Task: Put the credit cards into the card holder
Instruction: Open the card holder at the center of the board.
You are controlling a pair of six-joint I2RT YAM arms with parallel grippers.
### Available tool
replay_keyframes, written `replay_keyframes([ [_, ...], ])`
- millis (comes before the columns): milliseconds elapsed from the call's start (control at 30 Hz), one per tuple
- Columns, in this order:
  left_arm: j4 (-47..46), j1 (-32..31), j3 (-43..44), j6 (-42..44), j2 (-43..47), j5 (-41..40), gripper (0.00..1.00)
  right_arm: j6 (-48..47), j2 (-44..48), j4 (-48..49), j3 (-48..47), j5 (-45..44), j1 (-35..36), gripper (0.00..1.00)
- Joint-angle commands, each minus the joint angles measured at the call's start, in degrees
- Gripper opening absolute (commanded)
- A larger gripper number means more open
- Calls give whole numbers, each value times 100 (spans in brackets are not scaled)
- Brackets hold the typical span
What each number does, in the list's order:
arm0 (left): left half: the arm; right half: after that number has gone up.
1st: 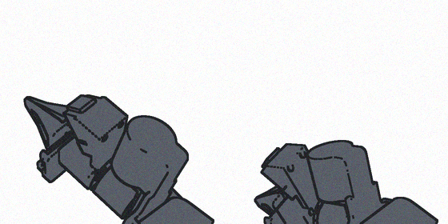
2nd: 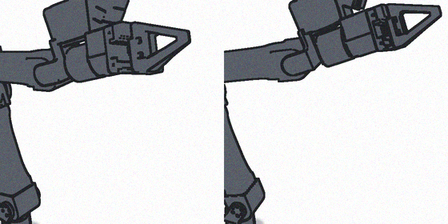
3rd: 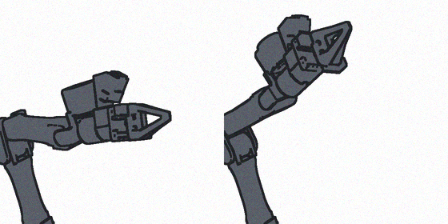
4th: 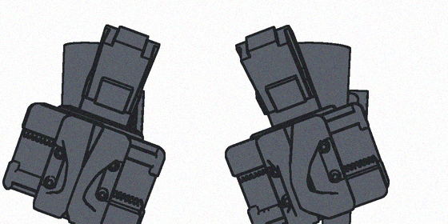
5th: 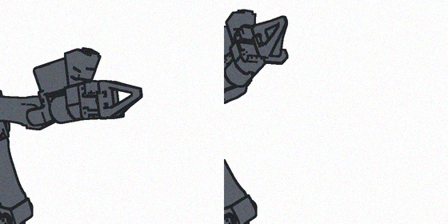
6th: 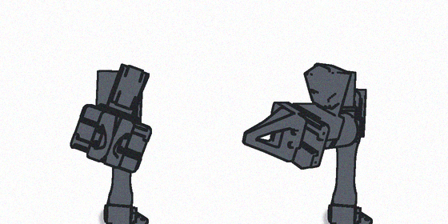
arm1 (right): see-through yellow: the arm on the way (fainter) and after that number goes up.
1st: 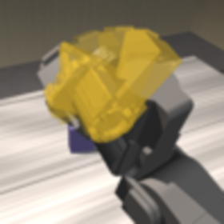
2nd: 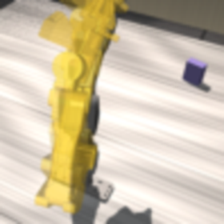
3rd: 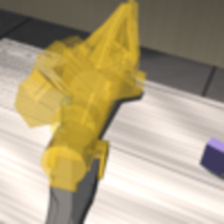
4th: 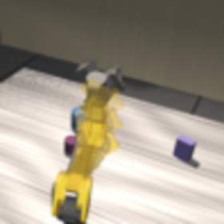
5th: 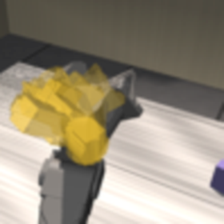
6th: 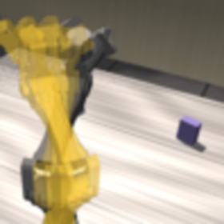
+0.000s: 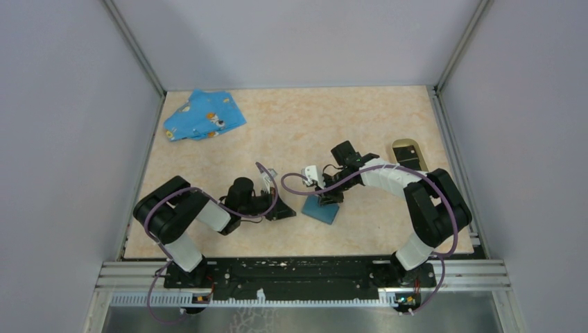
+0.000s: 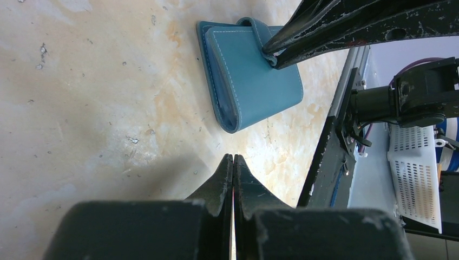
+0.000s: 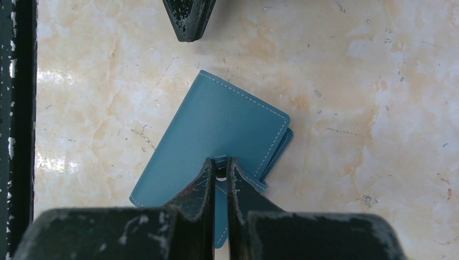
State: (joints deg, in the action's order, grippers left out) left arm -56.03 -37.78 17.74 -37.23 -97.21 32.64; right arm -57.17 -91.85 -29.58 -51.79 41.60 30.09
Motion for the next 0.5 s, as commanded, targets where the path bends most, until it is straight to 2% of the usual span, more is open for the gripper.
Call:
replay_keyframes([
  [0,-205,-36,-95,38,51,130,0,69,168,196,-19,36,-38,2],
  [467,-356,-63,-130,-41,-35,155,0,70,204,279,38,-109,-21,4],
])
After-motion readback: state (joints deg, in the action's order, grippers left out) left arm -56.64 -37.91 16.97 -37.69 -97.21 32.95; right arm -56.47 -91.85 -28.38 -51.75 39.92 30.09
